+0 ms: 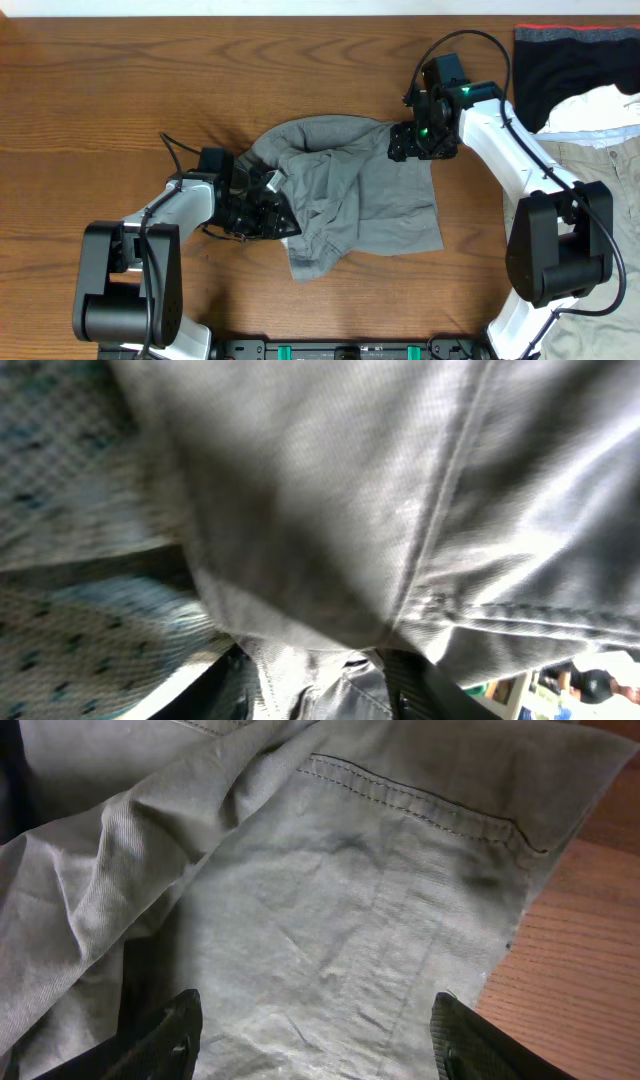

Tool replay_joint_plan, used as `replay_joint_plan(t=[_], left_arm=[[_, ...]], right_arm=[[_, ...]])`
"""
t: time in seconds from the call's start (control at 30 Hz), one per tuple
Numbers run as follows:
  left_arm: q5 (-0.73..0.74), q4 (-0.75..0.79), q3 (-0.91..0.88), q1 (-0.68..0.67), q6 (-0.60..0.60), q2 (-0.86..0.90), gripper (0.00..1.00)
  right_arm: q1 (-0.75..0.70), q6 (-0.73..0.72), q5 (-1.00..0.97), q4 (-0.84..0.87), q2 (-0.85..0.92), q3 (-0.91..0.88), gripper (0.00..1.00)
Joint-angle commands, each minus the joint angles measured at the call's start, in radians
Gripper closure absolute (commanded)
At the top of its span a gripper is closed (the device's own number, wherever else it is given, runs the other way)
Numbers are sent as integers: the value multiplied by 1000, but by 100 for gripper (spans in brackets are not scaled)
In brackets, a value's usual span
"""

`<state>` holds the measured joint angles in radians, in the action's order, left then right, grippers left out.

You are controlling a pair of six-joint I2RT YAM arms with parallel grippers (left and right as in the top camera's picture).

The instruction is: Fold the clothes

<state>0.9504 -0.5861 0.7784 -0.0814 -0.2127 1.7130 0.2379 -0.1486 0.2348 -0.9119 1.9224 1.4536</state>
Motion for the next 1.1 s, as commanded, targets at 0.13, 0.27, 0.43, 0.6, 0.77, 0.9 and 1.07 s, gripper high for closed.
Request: replay_joint_plan(t=[0.13,0.27,0.43,0.6,0.77,0.9,1.07], left_arm=[[116,-12,-3,-3,-43,4,68],[81,-64,-3,-3,-76,4,69],[-69,-66,-5,-3,20,4,62],[-126,-28,-5,-3,157,8,62],[-123,9,-5,-3,207,20,63],[-23,16,-5,-8,146,21,63],[43,21,-6,-52,109,21,66]], right_arm=[[-8,6,2,3,-9,2,29],[-8,7,2,3,-9,2,29],[-8,7,2,3,-9,2,29],[-8,-2,2,4,-9,2,29],[-8,-13,5,3,-9,2,30],[-6,-13,5,5,-9,2,29],[-6,-16,5,4,-9,2,29]])
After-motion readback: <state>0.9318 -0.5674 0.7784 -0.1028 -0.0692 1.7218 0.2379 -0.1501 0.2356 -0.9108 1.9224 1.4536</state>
